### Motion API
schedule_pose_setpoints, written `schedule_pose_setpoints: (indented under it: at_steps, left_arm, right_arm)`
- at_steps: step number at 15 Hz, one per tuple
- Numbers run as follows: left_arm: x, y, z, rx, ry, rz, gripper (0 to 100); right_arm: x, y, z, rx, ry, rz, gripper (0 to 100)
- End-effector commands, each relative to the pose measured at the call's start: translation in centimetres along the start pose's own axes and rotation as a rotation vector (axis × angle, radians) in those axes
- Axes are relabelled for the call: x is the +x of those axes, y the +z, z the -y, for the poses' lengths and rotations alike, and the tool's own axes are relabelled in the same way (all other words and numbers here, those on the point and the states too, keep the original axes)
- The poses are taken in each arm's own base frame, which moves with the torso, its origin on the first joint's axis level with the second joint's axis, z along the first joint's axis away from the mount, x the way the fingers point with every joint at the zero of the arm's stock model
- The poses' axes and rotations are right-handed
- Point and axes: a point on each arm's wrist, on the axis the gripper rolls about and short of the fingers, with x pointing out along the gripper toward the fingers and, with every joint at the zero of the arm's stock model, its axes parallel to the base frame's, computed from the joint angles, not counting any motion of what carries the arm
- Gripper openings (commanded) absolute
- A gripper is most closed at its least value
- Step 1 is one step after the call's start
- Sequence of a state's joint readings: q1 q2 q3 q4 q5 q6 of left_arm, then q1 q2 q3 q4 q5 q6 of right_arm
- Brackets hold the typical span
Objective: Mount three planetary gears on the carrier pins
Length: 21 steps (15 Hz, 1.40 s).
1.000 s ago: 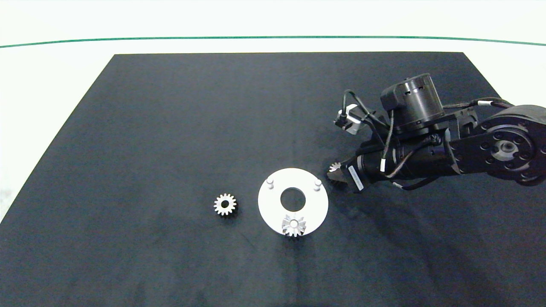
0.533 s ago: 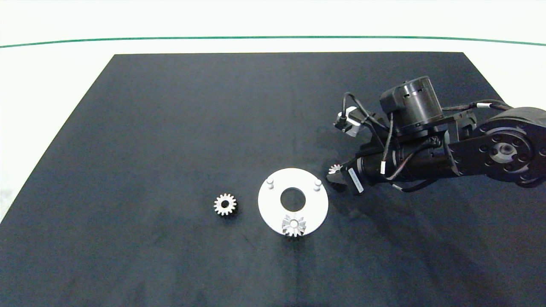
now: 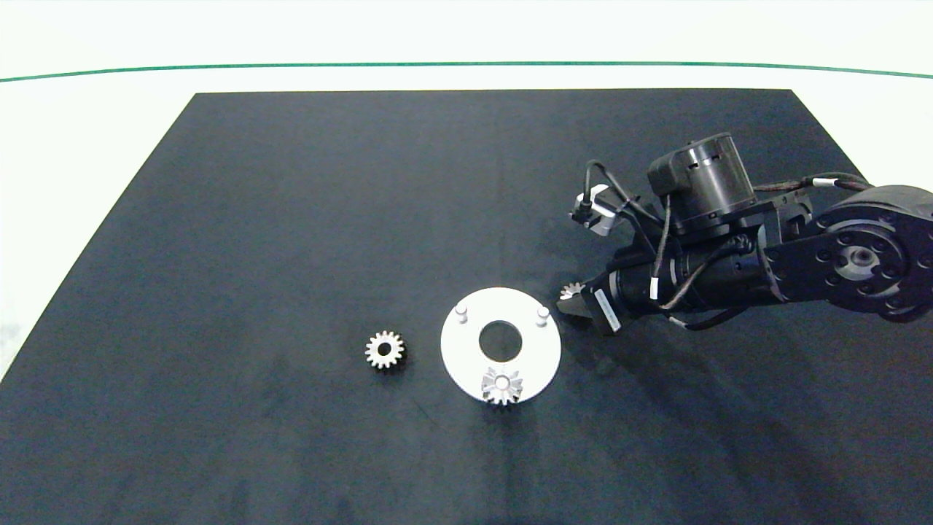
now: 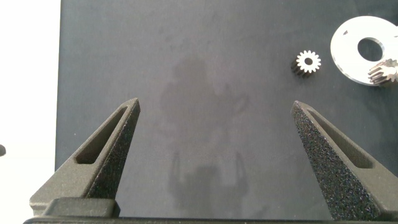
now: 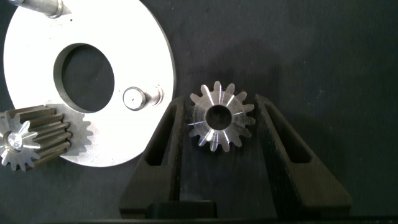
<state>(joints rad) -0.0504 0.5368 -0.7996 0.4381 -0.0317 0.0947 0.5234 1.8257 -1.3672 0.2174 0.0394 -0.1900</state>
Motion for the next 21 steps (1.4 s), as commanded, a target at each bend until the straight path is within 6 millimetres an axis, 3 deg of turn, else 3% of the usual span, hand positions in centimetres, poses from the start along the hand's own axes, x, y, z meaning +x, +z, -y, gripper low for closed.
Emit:
schedule_pose_setpoints:
  at_steps: [1, 12, 21]
  left_arm:
    - [0.0, 0.0, 0.0, 0.000, -0.001, -0.003, 100]
    - [0.0, 0.0, 0.0, 0.000, 0.001, -0.001, 100]
    - [0.0, 0.0, 0.0, 0.000, 0.001, -0.001, 100]
  right_arm:
    - [0.3, -0.2, 0.0, -0.001, 0.004, -0.014, 0]
    - [0.5, -0.3, 0.4, 0.004, -0.011, -0.010, 0]
    - [-0.7, 0.4, 0.8, 0.011, -0.014, 0.041, 0]
